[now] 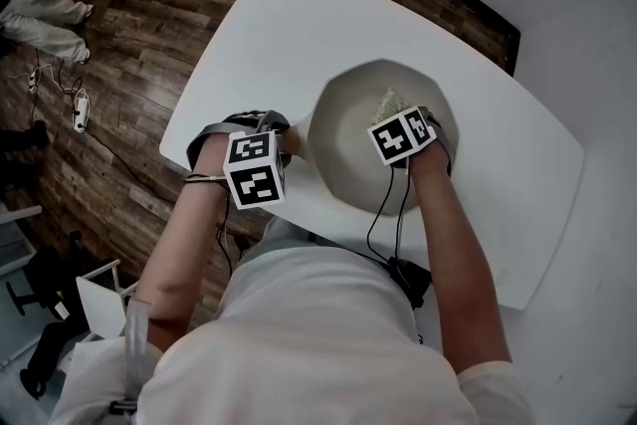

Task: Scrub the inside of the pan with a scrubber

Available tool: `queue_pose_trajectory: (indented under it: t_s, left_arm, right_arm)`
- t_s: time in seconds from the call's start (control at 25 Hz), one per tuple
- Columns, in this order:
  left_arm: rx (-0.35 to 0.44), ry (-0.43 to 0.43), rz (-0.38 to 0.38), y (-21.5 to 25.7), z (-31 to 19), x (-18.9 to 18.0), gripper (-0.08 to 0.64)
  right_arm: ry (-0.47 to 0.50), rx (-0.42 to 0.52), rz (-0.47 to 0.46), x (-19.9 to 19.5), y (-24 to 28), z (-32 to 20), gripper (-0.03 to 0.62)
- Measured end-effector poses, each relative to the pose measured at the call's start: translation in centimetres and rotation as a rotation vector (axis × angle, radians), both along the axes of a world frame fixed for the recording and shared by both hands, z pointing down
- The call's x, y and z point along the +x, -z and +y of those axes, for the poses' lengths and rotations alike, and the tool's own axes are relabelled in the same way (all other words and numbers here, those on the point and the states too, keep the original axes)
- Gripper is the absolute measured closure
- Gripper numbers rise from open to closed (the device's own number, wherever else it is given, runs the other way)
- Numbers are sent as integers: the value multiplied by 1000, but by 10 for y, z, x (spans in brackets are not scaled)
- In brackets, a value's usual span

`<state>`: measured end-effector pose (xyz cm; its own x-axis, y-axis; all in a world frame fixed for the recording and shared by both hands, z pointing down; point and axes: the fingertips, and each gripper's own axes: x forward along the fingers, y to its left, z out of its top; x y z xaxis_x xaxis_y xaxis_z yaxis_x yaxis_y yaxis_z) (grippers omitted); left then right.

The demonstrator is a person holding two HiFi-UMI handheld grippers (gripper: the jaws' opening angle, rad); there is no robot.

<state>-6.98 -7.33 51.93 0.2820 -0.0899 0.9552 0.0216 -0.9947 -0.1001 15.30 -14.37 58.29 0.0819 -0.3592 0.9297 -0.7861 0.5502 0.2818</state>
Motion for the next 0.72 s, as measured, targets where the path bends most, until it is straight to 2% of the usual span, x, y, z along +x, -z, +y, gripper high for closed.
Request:
queue_pose_trajectory:
  t_s: [0.32, 0.72]
  left_arm:
    - [1, -1, -6, -1, 1, 1, 341]
    - [0, 0, -1, -2, 1, 1, 341]
  right_arm:
    - [13, -87, 92, 13, -5, 18, 565]
    - [36, -244, 137, 23, -10, 46, 565]
